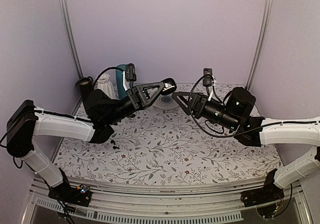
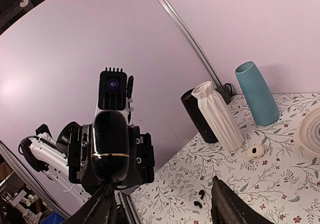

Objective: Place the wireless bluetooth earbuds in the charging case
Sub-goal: Pass from the left arm to the right

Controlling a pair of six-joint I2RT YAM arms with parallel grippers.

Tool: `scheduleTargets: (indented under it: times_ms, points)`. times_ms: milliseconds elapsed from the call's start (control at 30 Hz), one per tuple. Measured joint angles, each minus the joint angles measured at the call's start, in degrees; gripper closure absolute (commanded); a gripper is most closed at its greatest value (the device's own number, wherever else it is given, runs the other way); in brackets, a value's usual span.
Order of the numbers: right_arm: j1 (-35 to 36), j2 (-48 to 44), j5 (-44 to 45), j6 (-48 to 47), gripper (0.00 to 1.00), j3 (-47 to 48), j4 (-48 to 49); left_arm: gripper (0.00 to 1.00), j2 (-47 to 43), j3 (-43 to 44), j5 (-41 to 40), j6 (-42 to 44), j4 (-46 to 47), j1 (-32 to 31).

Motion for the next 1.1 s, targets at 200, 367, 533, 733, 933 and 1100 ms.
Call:
scheduleTargets:
  times_ms: [200,367,533,733,933,1100]
  points:
    - [1.0,0.0,1.4,0.2,0.43,0.0,1.4,1.00,0.3,-0.2,-4.3,-1.2,0.2,-1.3]
    - [1.4,0.0,2.1,0.2,0.46,0.1,1.8,1.00,0.3,-0.2,-5.0,-1.4,0.1,-1.7]
    - [1.4,0.1,2.1,0.2,0.48,0.9,2.2,1.00,1.1,-0.5,-5.2,-1.9,0.7,-2.1]
    - [1.4,0.1,2.3,0.2,0.53,1.2,2.6,1.00,1.4,-0.9,-5.1,-2.5,1.1,-2.4]
    - [1.4,0.3,2.2,0.2,0.59,1.6,2.6,1.00,1.4,-0.9,-5.0,-2.5,1.1,-2.4]
    - [1.4,0.5,1.1,-0.2,0.68,2.2,2.4,1.00,1.4,-0.9,-4.9,-2.5,1.1,-2.4]
